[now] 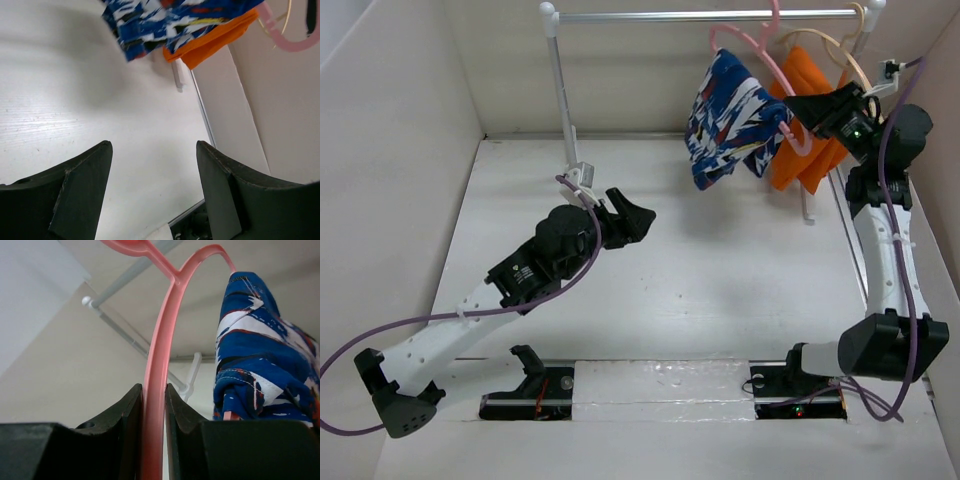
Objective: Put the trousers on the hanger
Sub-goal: Place the hanger at the clothesline.
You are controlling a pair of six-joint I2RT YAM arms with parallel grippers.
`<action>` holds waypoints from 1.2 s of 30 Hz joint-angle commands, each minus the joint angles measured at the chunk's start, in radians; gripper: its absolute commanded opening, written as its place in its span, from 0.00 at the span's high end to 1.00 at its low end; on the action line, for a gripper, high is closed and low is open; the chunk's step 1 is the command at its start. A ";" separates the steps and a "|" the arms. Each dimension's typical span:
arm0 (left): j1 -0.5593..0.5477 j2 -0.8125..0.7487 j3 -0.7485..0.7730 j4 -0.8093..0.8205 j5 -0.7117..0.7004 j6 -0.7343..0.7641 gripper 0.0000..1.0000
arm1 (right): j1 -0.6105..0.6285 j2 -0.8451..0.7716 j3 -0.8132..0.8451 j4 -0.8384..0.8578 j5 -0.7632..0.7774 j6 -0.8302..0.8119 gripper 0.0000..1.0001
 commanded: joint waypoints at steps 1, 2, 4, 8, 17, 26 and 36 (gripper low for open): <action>0.003 -0.037 -0.015 0.016 0.015 -0.014 0.36 | -0.072 0.005 0.108 0.328 0.045 0.037 1.00; 0.003 -0.037 -0.015 0.016 0.015 -0.014 0.36 | -0.072 0.005 0.108 0.328 0.046 0.037 1.00; 0.003 -0.041 -0.014 0.005 0.011 -0.013 0.36 | -0.106 0.035 0.100 0.374 0.056 0.060 1.00; 0.003 -0.041 -0.009 -0.016 0.009 -0.011 0.36 | -0.138 0.083 0.106 0.397 0.093 0.079 1.00; 0.003 -0.048 -0.021 -0.055 0.000 -0.020 0.36 | -0.129 0.172 0.083 0.437 0.144 0.082 1.00; 0.026 -0.002 -0.011 -0.136 0.005 -0.026 0.32 | -0.119 0.114 -0.055 0.326 0.187 0.008 1.00; 0.026 0.000 -0.014 -0.162 0.020 -0.028 0.23 | -0.178 0.079 0.127 0.039 0.078 -0.157 0.00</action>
